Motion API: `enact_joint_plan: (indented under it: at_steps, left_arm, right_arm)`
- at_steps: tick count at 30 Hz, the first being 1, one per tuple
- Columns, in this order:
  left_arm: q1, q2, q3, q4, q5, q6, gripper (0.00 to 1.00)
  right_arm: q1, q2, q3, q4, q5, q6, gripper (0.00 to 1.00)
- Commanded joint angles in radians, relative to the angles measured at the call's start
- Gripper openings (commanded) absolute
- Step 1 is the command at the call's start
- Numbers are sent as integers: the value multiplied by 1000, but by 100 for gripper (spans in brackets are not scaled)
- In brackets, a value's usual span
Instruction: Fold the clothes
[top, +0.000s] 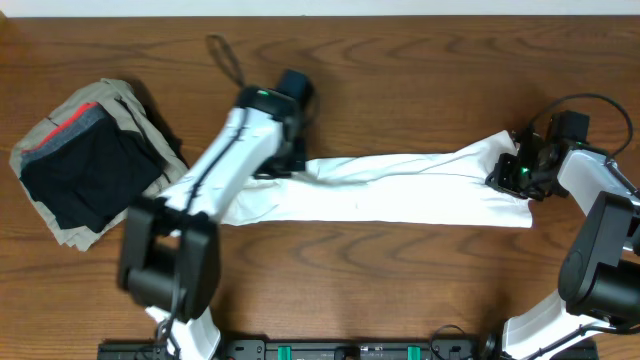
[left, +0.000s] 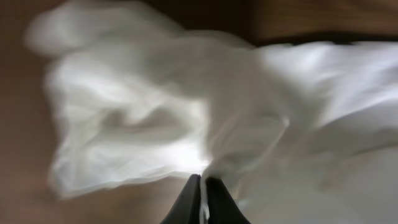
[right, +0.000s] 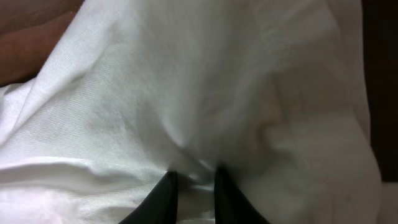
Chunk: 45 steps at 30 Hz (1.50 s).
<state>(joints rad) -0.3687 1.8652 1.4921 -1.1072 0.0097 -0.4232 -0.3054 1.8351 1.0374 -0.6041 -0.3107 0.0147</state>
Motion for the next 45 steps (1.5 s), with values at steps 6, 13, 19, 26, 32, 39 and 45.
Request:
enact_joint_plan:
  at_steps: [6, 13, 19, 26, 32, 39, 45]
  left_arm:
    - [16, -16, -5, -129, 93, -99, 6]
    - [-44, -16, -5, -260, 215, -98, 6]
    - [-95, -16, -5, -312, 215, -85, 46]
    - [-67, -16, -5, -203, 138, -57, 64]
    - [-6, -14, -5, -69, -13, -57, 63]
    - [64, 33, -14, -40, -71, -57, 63]
    - [105, 77, -16, -39, -44, -57, 63]
  right_arm:
    - [4, 16, -29, -16, 64, 14, 20]
    - [3, 16, -29, -19, 76, 14, 21]
    - [3, 16, -29, -19, 76, 14, 21]
    - [3, 16, -29, -25, 75, 14, 21]
    - [3, 16, -29, -31, 75, 14, 21]
    - [3, 16, -29, -35, 75, 14, 20]
    - [3, 16, -29, -34, 76, 14, 21]
